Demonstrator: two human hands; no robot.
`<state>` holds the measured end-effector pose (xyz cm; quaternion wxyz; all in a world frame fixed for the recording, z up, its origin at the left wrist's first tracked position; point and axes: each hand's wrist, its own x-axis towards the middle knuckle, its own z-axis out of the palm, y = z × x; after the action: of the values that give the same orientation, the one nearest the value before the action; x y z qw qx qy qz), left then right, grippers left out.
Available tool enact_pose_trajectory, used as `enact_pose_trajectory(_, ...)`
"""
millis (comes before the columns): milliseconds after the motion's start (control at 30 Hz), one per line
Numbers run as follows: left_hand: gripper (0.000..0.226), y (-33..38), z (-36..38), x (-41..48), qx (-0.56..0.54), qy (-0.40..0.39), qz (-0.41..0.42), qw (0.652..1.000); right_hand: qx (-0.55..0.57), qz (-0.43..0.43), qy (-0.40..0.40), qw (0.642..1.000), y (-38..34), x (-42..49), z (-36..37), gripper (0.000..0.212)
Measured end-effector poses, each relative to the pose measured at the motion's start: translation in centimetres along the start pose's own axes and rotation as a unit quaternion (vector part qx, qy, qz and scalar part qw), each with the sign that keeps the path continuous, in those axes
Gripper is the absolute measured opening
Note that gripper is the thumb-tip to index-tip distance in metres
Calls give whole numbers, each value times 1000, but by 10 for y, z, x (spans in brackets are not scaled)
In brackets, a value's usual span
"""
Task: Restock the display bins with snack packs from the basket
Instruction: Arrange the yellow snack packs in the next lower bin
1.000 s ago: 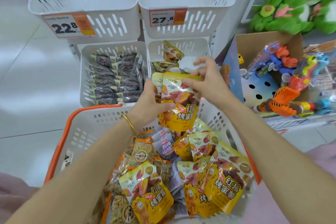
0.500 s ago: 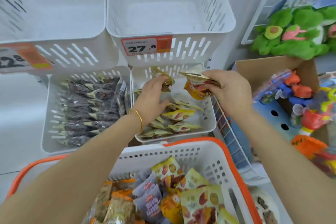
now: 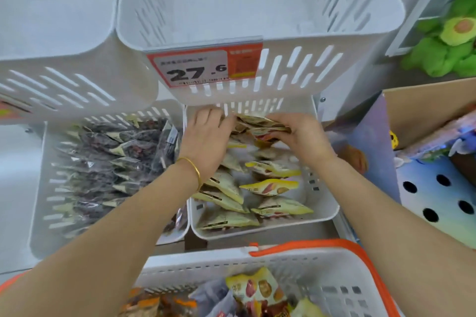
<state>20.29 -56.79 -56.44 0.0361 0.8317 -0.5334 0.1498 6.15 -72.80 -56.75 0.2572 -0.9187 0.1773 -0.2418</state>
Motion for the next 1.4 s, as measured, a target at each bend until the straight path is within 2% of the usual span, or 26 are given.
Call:
enact_pose_trajectory(67, 52, -5, 1, -2, -2, 10, -6, 1000, 23, 44, -62, 997, 2, 9, 7, 41)
enact_pose_trajectory(133, 49, -2, -1, -1, -15, 2, -24, 1000, -3, 88, -117, 989, 5, 15, 8, 51)
enact_pose_trajectory(200, 45, 4, -2, 0, -42, -14, -28, 999, -4, 117, -135, 984, 5, 14, 4, 65)
enact_pose_trajectory(267, 46, 7, 1, 0, -59, -16, -23, 998, 22, 146, -95, 984, 0, 4, 2, 76)
enact_pose_trajectory(333, 52, 8, 3, -4, -58, -12, -22, 998, 77, 193, -40, 977, -7, -11, 5, 77)
enact_pose_trajectory(433, 62, 8, 5, -10, -51, -23, -23, 998, 239, 288, 36, 926, -19, -22, 14, 59)
enact_pose_trajectory(500, 63, 6, 4, -11, -47, -35, -23, 998, 291, 321, 54, 900, -28, -18, 18, 50)
enact_pose_trajectory(600, 60, 2, 5, -9, -43, -58, -39, 997, 286, 295, 2, 912, -39, -7, 22, 47)
enact_pose_trajectory(700, 61, 0, -2, -13, -45, -71, -58, 995, 259, 278, -59, 923, -40, -6, 15, 54)
enact_pose_trajectory(767, 60, 1, -12, -23, -69, -84, -67, 992, 246, 288, -71, 923, -39, -13, 4, 57)
enact_pose_trajectory(900, 58, 6, -45, -66, -118, -86, -77, 986, 225, 288, -15, 931, -60, -44, -25, 53)
enact_pose_trajectory(1033, 55, 21, -93, -136, -179, -70, -85, 978, 190, 262, 60, 944, -105, -103, -52, 41)
enact_pose_trajectory(1100, 52, 32, -112, -174, -210, -67, -82, 972, 170, 249, 69, 951, -129, -140, -60, 32)
enact_pose_trajectory(1167, 48, 43, -125, -208, -231, -83, -65, 967, 175, 246, 17, 953, -148, -175, -62, 22)
enact_pose_trajectory(1200, 47, 49, -128, -223, -240, -104, -57, 963, 172, 246, -33, 953, -154, -191, -63, 20)
enact_pose_trajectory(1300, 49, 65, -131, -260, -276, -181, -73, 941, 21, 206, -198, 958, -153, -227, -56, 24)
enact_pose_trajectory(1400, 47, 76, -130, -280, -296, -215, -87, 927, -87, 260, -245, 930, -137, -248, -44, 43)
